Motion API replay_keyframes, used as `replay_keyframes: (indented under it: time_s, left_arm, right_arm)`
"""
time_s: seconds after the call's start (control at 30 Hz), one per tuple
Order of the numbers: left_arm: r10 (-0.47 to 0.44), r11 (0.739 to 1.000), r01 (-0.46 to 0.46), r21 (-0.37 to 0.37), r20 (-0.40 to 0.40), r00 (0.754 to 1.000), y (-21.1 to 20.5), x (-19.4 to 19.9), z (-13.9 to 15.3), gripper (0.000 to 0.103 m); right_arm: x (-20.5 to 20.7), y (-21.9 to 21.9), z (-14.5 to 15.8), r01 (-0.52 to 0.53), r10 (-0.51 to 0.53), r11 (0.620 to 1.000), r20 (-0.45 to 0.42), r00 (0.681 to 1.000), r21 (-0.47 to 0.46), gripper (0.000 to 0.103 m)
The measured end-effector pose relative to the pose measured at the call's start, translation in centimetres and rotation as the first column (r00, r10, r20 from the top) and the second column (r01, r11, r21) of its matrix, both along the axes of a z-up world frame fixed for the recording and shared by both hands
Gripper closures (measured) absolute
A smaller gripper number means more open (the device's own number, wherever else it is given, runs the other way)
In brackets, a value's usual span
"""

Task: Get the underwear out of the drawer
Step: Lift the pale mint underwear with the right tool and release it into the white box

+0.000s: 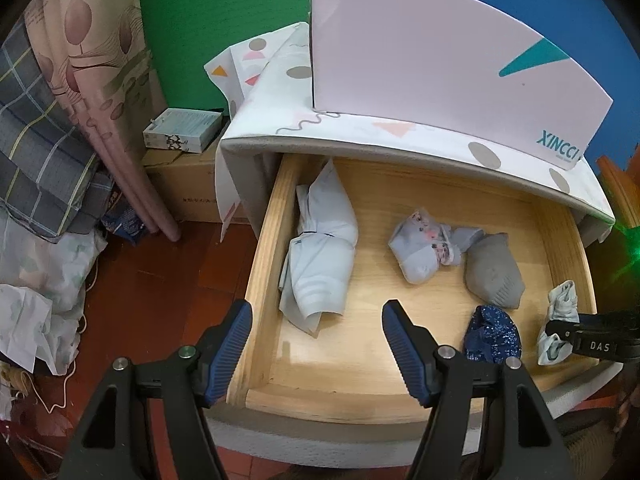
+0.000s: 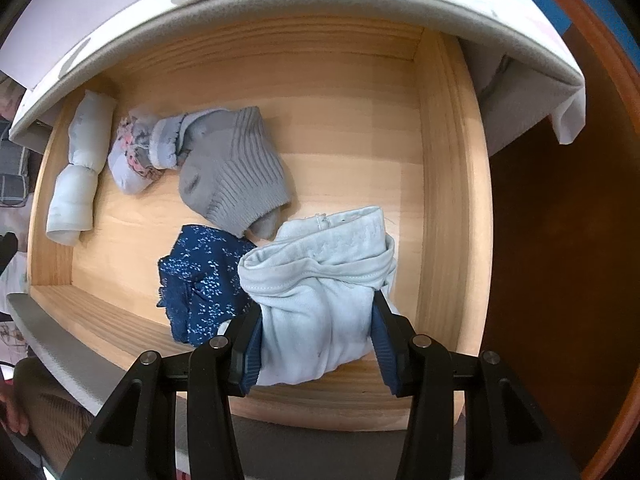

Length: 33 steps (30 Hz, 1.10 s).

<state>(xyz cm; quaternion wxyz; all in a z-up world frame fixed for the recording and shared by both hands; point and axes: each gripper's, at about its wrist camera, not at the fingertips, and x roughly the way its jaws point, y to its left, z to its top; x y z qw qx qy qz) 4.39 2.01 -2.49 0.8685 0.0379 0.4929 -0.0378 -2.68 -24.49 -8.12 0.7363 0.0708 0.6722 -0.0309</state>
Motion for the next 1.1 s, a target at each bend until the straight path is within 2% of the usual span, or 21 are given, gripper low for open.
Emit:
replay_keyframes:
  time_s: [0.17, 0.47, 0.7, 0.93, 1.1]
  left_arm:
    - [0.001, 1.000, -0.001, 0.007, 0.007, 1.000, -0.1, -0.1, 0.0, 0.034]
    - [0.002, 1.000, -0.002, -0.006, 0.006, 1.000, 0.2, -0.2, 0.1, 0.034]
    - [0.002, 1.000, -0.002, -0.008, 0.007, 1.000, 0.3, -0.1, 0.1, 0.034]
    - [0.004, 1.000, -0.004, -0.010, 0.013, 1.000, 0.1, -0.2, 0.2, 0.034]
    - [0.006, 1.000, -0.005, -0.012, 0.014, 1.000, 0.1, -0.2, 0.2, 0.034]
  right_arm:
    - [0.4, 0.0, 1.9, -0.002, 0.002, 1.000, 0.031, 1.000, 0.001, 0.059]
    - [2.1, -0.2, 7.4, -0.027, 0.025, 0.999, 0.094, 0.995, 0.019, 0.059]
    - [2.8, 0.0, 14.2, -0.059, 0.053, 0.998, 0.192, 0.980, 0.024, 0.059]
    - [5.9, 0.2, 22.4, -0.076, 0.068, 0.997, 0.333, 0.940, 0.011, 0.059]
    - [10.2, 1.6, 24.9, -0.075, 0.072, 0.997, 0.385, 0.920, -0.006, 0.059]
